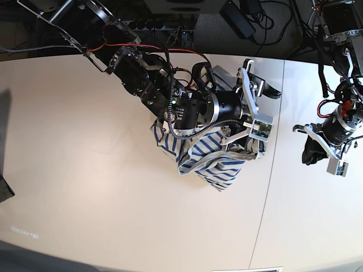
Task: Fold the T-shirt properly
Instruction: 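Carry the lifted bundle with the right gripper and set it down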
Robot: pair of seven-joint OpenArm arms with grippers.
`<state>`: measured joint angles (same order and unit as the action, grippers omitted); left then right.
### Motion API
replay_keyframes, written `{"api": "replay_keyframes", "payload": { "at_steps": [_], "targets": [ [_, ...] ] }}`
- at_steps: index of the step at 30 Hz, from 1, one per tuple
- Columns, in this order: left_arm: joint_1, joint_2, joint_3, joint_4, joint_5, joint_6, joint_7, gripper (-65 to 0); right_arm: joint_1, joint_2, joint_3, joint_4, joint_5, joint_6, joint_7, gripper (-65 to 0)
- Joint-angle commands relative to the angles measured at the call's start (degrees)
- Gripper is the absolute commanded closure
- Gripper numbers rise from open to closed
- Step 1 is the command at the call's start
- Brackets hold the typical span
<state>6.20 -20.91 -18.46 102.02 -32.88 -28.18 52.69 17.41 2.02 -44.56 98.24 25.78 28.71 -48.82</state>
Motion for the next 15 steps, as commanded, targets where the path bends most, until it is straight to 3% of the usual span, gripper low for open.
{"api": "replay_keyframes", "payload": {
  "at_steps": [1,4,5,8,11,15],
  "targets": [
    [-0.61,-0.9,-0.33,1.16,-0.76,0.35,-1.01,-6.9,1.01,-1.07,0.28,1.05,0.63,2.05,1.22,-38.4],
    [-0.61,-0.87,-0.33,1.16,-0.79,0.33,-0.98,-6.9,1.44,-2.01,0.66,1.05,-3.63,2.03,2.89,-36.5],
    [-0.59,-0.87,-0.33,1.16,-0.79,0.35,-0.98,-6.9,1.51,-2.1,1.09,1.05,-6.14,2.03,4.04,-30.7],
    [-0.59,-0.87,-0.33,1.16,-0.79,0.35,-0.68,-6.9,1.62,-2.03,4.04,1.05,-14.49,1.97,5.79,0.0],
    [-0.59,-0.87,-0.33,1.16,-0.79,0.33,0.17,-6.9,1.64,-2.01,9.99,1.03,-20.17,1.53,6.38,0.0],
    [-0.46,-0.87,-0.33,1.16,-0.85,0.35,0.28,-6.9,2.27,-1.29,20.22,0.83,-19.02,1.53,6.36,0.0]
  ]
}}
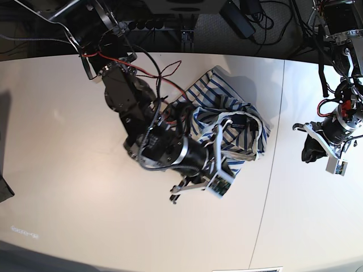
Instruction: Fold the T-shirt properly
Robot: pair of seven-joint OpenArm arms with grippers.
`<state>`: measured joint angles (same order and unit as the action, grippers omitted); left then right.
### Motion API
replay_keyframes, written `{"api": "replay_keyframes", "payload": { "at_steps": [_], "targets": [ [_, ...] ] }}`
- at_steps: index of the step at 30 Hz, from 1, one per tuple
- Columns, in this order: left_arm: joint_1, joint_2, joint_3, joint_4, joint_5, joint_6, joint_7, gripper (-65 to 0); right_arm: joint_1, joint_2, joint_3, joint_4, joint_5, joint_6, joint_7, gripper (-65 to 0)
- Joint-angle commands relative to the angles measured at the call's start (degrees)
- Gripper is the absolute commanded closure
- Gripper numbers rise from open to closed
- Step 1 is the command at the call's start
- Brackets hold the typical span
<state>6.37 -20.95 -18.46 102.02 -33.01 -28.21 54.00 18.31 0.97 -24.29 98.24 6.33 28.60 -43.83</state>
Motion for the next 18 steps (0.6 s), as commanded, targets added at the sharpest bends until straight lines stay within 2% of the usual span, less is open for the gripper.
{"api": "replay_keyframes", "payload": {
  "at_steps": [1,4,8,10,15,18],
  "targets": [
    [-0.63,-0.83,-0.33,1.16,-0.92,0.37,-0.98,-6.9,1.51,0.33,2.05,0.7,1.53,1.64,1.36,0.0],
    [-0.63,-0.83,-0.33,1.16,-1.09,0.37,-0.98,-6.9,1.49,3.06,5.95,-0.39,6.38,1.7,0.22,0.0],
    [-0.63,-0.83,-0.33,1.16,-1.09,0.37,-1.01,-6.9,-0.11,6.97,5.49,-0.74,14.75,1.88,-6.1,0.0],
    [-0.63,-0.83,-0.33,1.16,-1.09,0.37,-1.05,-6.9,-2.32,8.33,4.57,-0.74,17.05,2.12,-7.13,0.0],
    [-0.66,-0.83,-0.33,1.16,-1.09,0.35,-1.25,-6.9,-8.2,10.95,-1.99,-0.68,22.08,2.75,-7.21,0.0],
    [-0.63,-0.83,-0.33,1.16,-1.07,0.35,-1.36,-6.9,-10.54,11.26,-6.88,-0.35,22.95,2.75,-6.97,0.0]
  ]
}}
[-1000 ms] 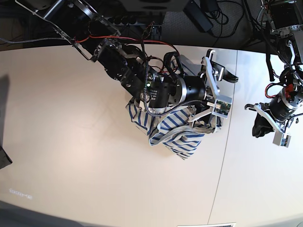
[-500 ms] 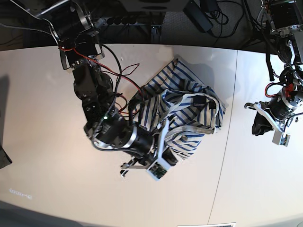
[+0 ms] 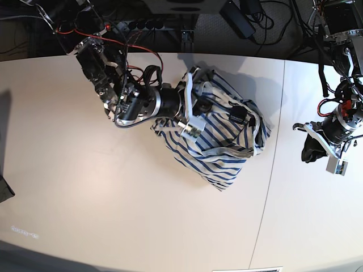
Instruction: Fold the T-shirt properly
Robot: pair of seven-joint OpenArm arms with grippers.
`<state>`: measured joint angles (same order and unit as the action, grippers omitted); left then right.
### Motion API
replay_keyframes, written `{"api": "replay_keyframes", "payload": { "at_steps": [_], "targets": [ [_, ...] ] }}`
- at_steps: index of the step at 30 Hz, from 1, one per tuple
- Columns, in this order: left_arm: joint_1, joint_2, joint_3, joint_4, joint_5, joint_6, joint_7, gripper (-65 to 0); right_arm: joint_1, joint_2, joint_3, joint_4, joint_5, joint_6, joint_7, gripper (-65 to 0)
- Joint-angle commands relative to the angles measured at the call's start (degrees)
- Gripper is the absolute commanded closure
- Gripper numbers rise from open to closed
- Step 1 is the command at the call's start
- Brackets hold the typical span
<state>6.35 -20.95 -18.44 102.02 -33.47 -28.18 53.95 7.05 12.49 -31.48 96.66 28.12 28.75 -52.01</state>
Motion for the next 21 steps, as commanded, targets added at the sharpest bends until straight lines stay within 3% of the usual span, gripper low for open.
{"api": "replay_keyframes", "payload": {
  "at_steps": [1,12,21],
  "targets": [
    [-0.63,-0.83,-0.35,1.16,-0.61,0.33,-1.25,-6.9,0.15,-0.28,-1.03,1.51,1.49,2.6,1.22,0.0],
    [-0.63,-0.83,-0.35,1.16,-0.59,0.33,-1.25,-6.9,-1.03,-0.94,-5.38,13.49,3.28,2.58,1.2,0.0],
    [-0.63,-0.83,-0.35,1.16,-0.61,0.35,-1.22,-6.9,1.57,-9.09,0.68,13.6,-9.16,2.51,5.95,0.0]
  ]
}}
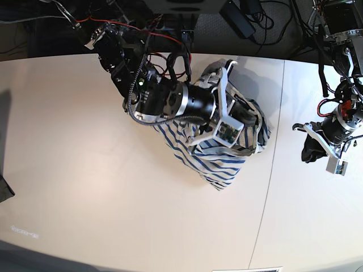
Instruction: Fold the T-shirt properly
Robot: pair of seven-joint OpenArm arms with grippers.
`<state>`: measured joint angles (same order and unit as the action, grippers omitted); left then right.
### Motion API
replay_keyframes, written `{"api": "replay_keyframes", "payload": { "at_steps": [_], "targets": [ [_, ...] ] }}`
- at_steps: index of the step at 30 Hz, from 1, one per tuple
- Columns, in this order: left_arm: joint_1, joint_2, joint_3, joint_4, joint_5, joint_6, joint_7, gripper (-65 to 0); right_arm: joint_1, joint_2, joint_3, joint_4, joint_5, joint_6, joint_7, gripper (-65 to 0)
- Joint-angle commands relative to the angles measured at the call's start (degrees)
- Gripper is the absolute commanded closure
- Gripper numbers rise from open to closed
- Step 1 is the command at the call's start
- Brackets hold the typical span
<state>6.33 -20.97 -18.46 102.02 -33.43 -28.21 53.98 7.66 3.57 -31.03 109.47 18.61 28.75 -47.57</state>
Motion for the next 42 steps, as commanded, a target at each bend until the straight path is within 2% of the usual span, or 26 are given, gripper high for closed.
{"api": "replay_keyframes", "payload": {
  "at_steps": [1,6,12,15,20,23,26,28,30,31,32,34,37,42],
  "targets": [
    [-0.61,-0.81,-0.33,1.16,-0.68,0.37,-1.22,-6.9,1.77,-0.74,1.25,0.0,-0.26,2.49,1.62,0.0],
    [-0.59,-0.83,-0.33,1.16,-0.68,0.37,-1.01,-6.9,6.93,-3.34,2.78,-11.32,-0.72,2.54,5.35,0.0],
    [-0.61,-1.01,-0.33,1.16,-1.55,0.37,-1.01,-6.9,13.35,-8.74,2.78,-26.18,-3.45,2.54,9.79,0.0],
    [-0.59,-0.96,-0.33,1.16,-1.75,0.35,-0.98,-6.9,15.93,-12.11,2.78,-32.35,-5.62,2.56,10.34,0.0],
    [-0.57,-0.96,-0.87,1.16,-1.6,0.35,-0.96,-6.9,18.75,-12.28,-1.03,-39.76,-5.79,2.54,17.55,0.0],
    [-0.57,-0.98,-2.49,1.16,-2.01,0.37,-0.96,-6.9,19.56,-12.28,-2.73,-40.48,-5.81,2.54,18.27,0.0],
    [-0.57,-0.98,-4.59,1.16,-3.82,0.33,-0.74,-6.9,19.61,-12.28,-1.14,-37.9,-5.81,2.54,18.21,0.0],
    [-0.57,-0.96,-5.51,1.16,-5.86,-1.4,-0.07,-6.9,19.61,-12.28,1.99,-35.23,-5.81,2.54,18.21,0.0],
    [-0.37,-0.96,-5.51,1.29,-9.97,-6.43,2.43,-6.9,19.65,-12.28,6.32,-32.65,-5.81,2.54,18.16,0.0],
    [0.17,-0.94,-5.05,1.86,-13.86,-10.08,4.2,-6.9,19.67,-12.28,8.61,-31.67,-5.81,2.54,17.86,0.0],
    [1.05,-0.94,-4.37,2.93,-17.14,-11.79,5.55,-6.9,19.89,-12.26,10.75,-31.28,-5.81,2.54,17.25,0.0],
    [3.85,-0.96,-2.32,6.38,-20.06,-11.79,6.38,-6.9,21.09,-12.13,14.29,-31.91,-5.79,2.54,15.43,0.0],
    [7.87,-0.94,1.44,12.68,-19.89,-11.79,6.25,-6.9,23.61,-12.13,17.59,-35.32,-5.81,2.54,14.12,0.0],
    [11.37,-0.85,9.16,18.43,-17.9,-11.79,4.39,-6.9,30.21,-12.26,16.41,-45.94,-5.07,2.51,14.36,0.0]
  ]
}}
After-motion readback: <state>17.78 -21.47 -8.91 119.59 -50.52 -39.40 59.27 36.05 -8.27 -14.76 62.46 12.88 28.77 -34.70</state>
